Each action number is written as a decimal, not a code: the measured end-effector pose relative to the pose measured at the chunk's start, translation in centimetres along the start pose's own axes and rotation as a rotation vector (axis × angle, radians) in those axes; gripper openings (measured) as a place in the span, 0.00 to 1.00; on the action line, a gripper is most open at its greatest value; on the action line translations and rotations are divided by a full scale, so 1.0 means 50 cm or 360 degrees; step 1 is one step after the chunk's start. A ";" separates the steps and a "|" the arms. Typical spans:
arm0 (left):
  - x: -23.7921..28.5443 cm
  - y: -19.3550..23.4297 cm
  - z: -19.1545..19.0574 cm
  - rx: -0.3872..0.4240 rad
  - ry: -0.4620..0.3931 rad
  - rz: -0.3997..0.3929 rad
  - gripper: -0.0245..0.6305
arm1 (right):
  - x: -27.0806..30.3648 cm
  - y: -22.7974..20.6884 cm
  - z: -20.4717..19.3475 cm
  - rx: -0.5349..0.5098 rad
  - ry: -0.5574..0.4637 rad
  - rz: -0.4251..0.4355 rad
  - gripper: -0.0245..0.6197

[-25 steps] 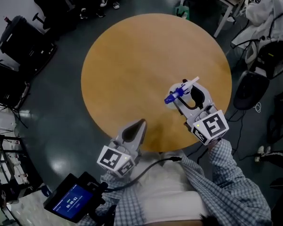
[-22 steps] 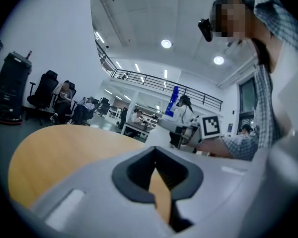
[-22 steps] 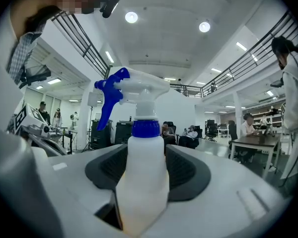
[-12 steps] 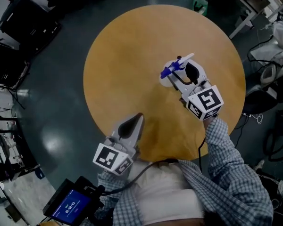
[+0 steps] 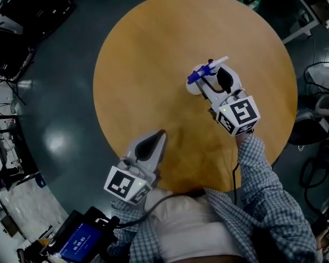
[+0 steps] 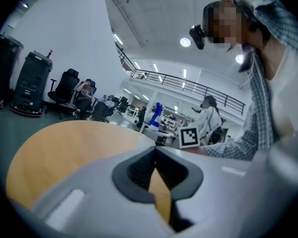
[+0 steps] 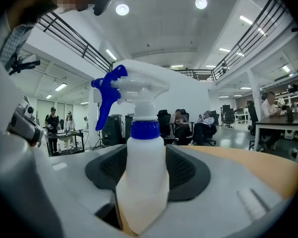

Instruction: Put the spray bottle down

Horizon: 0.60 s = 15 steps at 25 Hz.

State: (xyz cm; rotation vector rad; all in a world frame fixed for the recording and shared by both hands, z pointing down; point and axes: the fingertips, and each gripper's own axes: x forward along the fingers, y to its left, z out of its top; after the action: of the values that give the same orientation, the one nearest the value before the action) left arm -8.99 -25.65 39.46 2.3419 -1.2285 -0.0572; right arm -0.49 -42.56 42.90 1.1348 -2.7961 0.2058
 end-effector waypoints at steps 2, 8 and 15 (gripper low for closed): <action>-0.002 0.000 -0.002 -0.0006 0.0007 0.0012 0.04 | -0.003 0.013 0.004 -0.0029 0.0001 0.0022 0.40; 0.001 0.008 -0.005 -0.0021 0.0016 0.0031 0.04 | -0.002 0.023 0.007 -0.0058 -0.0002 0.0051 0.41; -0.001 0.005 -0.005 -0.0011 0.0007 0.0013 0.04 | 0.014 0.027 -0.013 -0.0056 0.0073 0.0076 0.44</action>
State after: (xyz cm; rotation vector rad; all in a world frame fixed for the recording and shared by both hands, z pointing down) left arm -9.14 -25.62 39.79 2.3298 -1.2335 -0.0533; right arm -1.90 -41.95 43.53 1.0428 -2.7775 0.1835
